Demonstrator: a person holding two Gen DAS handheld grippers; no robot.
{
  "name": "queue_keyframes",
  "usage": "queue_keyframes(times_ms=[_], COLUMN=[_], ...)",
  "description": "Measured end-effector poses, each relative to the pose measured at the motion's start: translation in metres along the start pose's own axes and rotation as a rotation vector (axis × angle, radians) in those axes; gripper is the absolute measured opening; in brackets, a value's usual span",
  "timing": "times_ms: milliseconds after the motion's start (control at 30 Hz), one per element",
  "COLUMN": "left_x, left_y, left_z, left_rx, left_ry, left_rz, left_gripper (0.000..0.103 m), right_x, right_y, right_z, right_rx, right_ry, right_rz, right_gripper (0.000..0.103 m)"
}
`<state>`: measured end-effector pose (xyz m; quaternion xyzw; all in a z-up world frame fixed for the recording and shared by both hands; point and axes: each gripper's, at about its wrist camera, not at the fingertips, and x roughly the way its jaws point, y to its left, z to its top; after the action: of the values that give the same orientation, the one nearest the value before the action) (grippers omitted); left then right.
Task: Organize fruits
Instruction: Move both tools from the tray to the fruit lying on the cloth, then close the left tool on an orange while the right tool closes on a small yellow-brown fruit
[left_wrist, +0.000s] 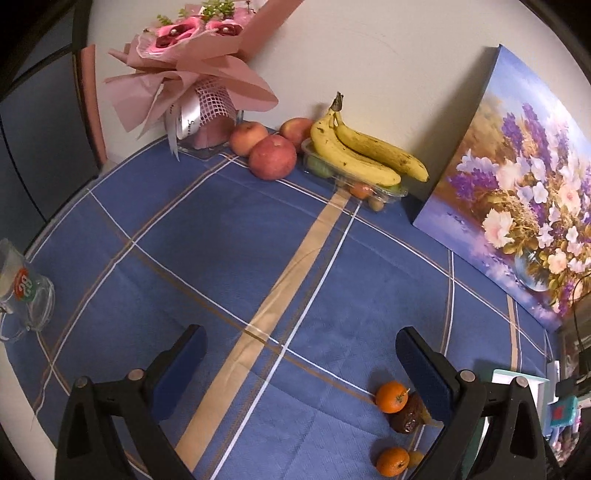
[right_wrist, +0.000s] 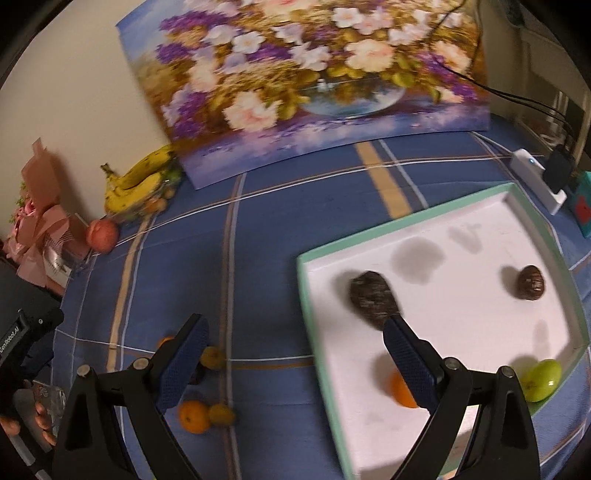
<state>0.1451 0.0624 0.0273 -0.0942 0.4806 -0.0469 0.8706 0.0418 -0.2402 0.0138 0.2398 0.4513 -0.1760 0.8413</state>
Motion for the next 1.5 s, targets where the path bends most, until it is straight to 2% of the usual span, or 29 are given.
queue_keyframes(times_ms=[267,300,367,467,567,700,833,967,1167,1333,1500], left_x=[0.018,0.02,0.027,0.037,0.047,0.055,0.057,0.058,0.063,0.069,0.077], left_y=[-0.006,-0.008,-0.013,-0.019,-0.025,-0.03,-0.032,-0.031,-0.034,-0.044,-0.054], left_z=[-0.007,-0.008,-0.011,-0.015,-0.02,-0.024,-0.025,-0.026,-0.027,-0.032,-0.037], left_rx=[0.037,0.043,0.051,0.066,0.072,0.08,0.085,0.076,0.067,0.105,0.129], left_ry=[0.061,0.07,0.091,0.122,0.158,0.176,0.185,0.208,0.227,0.223,0.242], left_rz=[-0.014,-0.018,-0.029,-0.03,-0.019,-0.028,-0.037,-0.06,-0.086,-0.083,-0.113], left_gripper=[0.103,0.103,0.103,0.103,0.103,0.103,0.103,0.103,0.103,0.103,0.103], right_x=[0.024,0.028,0.036,0.049,0.061,0.072,0.08,0.087,0.091,0.088,0.076], right_y=[0.032,0.034,0.037,0.037,0.04,0.043,0.041,0.039,0.034,0.033,0.029], right_z=[-0.011,-0.013,-0.017,-0.023,-0.028,-0.031,-0.032,-0.034,-0.034,-0.033,-0.027], right_rx=[-0.065,-0.071,-0.066,-0.046,-0.046,-0.033,0.01,0.038,0.079,0.06,-0.022], right_ry=[0.059,0.076,0.105,0.149,0.186,0.213,0.231,0.25,0.254,0.237,0.192], right_rz=[0.062,0.071,0.094,0.115,0.136,0.162,0.206,0.25,0.289,0.242,0.087], right_gripper=[0.093,0.091,0.074,0.07,0.055,0.051,0.042,0.029,0.026,0.026,0.026])
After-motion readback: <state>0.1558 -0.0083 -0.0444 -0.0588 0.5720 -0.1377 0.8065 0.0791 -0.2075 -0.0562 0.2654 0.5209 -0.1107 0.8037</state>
